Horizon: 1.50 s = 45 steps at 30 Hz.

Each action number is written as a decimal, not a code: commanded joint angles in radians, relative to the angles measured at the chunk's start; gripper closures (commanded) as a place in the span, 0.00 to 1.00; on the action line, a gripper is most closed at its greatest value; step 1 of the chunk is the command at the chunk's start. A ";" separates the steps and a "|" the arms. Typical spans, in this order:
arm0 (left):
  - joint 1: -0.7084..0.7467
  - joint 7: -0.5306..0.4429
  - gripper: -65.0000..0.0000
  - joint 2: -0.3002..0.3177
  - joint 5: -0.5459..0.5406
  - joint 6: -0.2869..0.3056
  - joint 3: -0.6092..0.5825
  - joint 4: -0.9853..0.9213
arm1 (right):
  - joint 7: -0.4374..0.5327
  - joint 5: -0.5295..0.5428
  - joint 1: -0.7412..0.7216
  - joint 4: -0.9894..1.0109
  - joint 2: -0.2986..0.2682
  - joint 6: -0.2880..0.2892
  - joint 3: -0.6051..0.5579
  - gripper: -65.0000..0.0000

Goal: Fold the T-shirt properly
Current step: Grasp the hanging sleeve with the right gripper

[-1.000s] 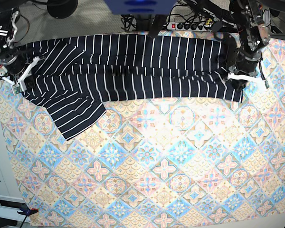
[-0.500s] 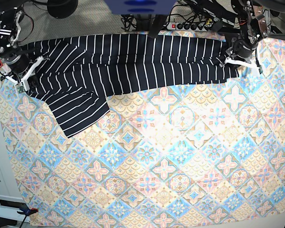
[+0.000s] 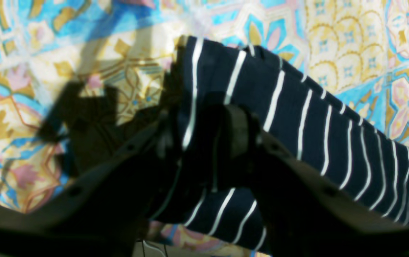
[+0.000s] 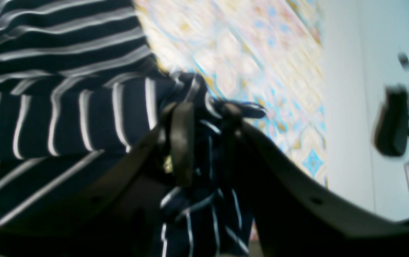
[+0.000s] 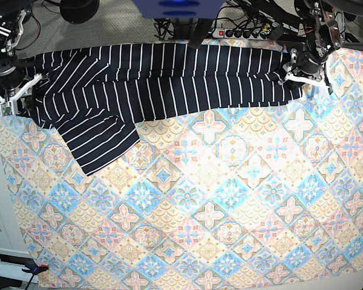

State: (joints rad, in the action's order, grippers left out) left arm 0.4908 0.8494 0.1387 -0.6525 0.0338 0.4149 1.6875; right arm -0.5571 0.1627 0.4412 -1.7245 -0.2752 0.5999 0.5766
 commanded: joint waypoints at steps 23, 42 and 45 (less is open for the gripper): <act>0.001 -0.008 0.68 0.012 -0.010 0.005 -0.075 0.020 | -0.114 0.018 -0.491 0.372 -0.151 -0.002 -0.495 0.56; 0.001 -0.008 0.68 0.016 -0.010 0.005 -0.069 0.021 | 0.118 0.016 -0.726 0.832 -0.154 -0.002 -0.671 0.56; 0.001 -0.008 0.68 0.016 -0.010 0.005 -0.069 0.021 | 0.144 0.016 -0.726 0.835 -0.169 -0.002 -0.668 0.56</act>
State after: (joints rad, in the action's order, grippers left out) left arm 0.4908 0.8494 0.1471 -0.6529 0.0338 0.3424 1.6886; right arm -0.4332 0.1650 -0.2584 -0.8761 -0.4217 0.5980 -0.1001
